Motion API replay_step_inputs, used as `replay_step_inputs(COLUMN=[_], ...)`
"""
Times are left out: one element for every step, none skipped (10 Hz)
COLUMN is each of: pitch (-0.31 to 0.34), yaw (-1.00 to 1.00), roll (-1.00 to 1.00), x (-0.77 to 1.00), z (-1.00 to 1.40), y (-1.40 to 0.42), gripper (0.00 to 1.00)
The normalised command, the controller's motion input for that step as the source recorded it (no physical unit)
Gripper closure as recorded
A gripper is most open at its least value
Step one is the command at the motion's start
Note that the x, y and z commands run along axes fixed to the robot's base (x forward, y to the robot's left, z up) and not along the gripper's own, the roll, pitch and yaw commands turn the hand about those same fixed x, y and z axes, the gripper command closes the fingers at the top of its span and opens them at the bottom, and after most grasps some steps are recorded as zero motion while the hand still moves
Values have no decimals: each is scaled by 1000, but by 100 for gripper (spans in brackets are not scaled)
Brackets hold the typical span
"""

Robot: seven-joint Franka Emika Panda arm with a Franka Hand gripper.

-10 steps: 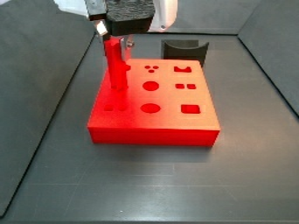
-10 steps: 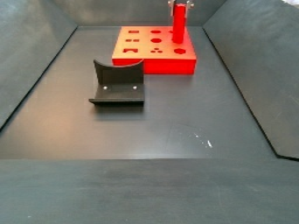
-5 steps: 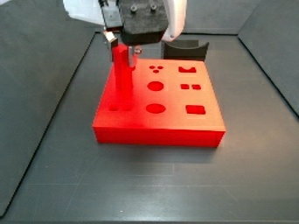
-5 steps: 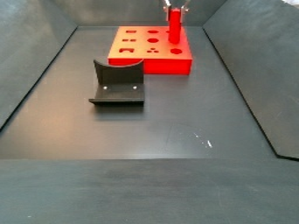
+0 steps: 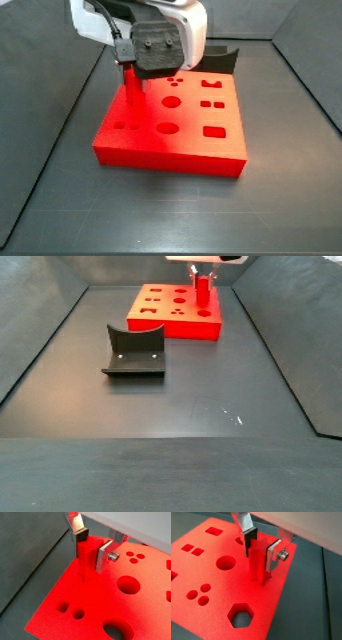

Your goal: Insert the star object.

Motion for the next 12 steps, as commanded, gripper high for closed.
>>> replay_step_inputs(pitch=[126,94,96,64,44,194,214,226,149,0,0,-7], yaw=[0,0,0,-89,0,34,160,311,283,106,23,63], roll=[0,0,0,-84,-256,-90,-36,0,-26,-44,-6,0], x=[154,194,183,0,29,0,0,0,0,-180,-91,-80], z=[-1000,-1000,-1000,-834,-663,-700,-691,-663,-831,-980,-589,-503], y=[0,0,0,120,186,371,294,211,97,-9,-9,-49], gripper=[100,100,100,100,100,100,100,100,100,100,100,100])
